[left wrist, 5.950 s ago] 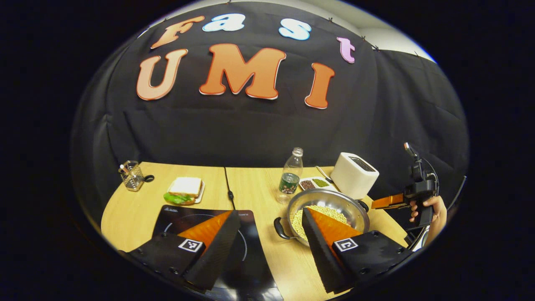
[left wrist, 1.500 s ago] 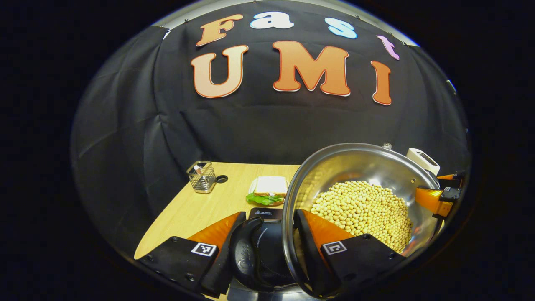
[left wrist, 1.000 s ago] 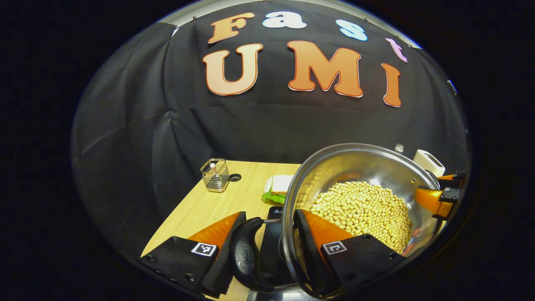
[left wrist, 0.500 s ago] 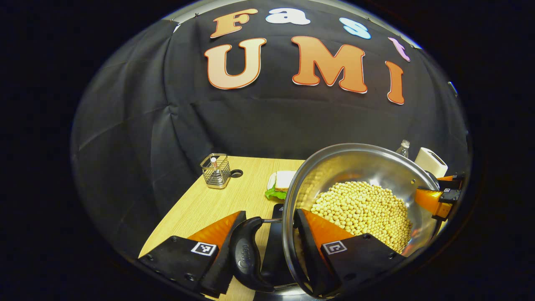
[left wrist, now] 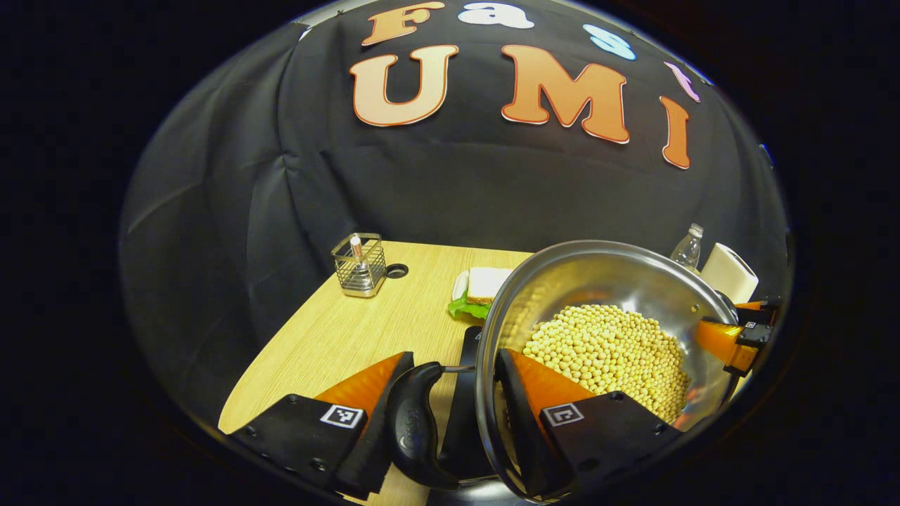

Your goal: First push the handle of the pot to place it horizontally, then grasp the pot with both hands and set it on the induction cooktop.

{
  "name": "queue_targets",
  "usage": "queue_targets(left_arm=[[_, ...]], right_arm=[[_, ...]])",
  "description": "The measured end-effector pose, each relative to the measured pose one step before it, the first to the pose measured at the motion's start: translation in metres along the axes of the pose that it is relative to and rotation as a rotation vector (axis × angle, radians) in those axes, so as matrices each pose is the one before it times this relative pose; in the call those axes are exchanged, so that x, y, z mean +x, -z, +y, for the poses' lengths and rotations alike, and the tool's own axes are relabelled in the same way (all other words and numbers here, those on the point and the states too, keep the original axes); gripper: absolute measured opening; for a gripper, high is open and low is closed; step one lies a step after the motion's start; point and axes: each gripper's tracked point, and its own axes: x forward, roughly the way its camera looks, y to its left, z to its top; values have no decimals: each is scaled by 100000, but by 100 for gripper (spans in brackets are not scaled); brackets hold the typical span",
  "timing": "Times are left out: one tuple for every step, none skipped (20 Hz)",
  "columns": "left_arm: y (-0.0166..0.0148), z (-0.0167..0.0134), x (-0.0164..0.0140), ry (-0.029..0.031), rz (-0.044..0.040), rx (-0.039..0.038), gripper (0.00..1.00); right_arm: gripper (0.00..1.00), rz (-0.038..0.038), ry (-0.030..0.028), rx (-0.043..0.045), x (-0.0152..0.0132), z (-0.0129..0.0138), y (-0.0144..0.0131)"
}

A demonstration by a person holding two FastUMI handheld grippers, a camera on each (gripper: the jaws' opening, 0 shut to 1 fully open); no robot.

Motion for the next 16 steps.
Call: queue_targets(left_arm=[[185,-3,411,-69,536,-8,75],[191,184,323,-129,413,-23,78],[343,81,189,-93,848,-28,78],[292,-39,347,-161,794,-29,78],[343,169,174,-34,1089,-5,78],[110,-101,356,-22,814,-53,78],[279,-125,331,74,953,-98,78],[172,-73,316,70,912,-36,80],[158,-69,203,123,623,-79,75],[112,-43,216,15,548,66,78],[87,-147,231,23,459,44,80],[100,-66,248,119,495,115,78],[149,-60,176,213,236,-234,78],[136,82,-26,184,489,-254,78],[184,101,254,13,738,-292,78],[175,162,-33,65,517,-424,78]], right_arm=[[67,514,21,-70,247,189,239],[67,526,-77,-109,366,98,202],[67,775,-48,54,359,243,232],[67,993,78,-200,273,185,394],[67,1168,137,384,274,220,354],[67,924,74,-391,272,124,275],[67,962,214,203,177,201,278],[67,598,122,-345,95,196,97],[67,767,194,91,15,141,48],[67,436,9,-432,145,135,145],[67,566,159,84,67,51,145],[67,452,17,-200,146,-21,48],[67,869,83,945,141,100,248],[67,631,203,670,54,161,149],[67,658,220,-64,140,99,168],[63,572,372,196,87,110,44]])
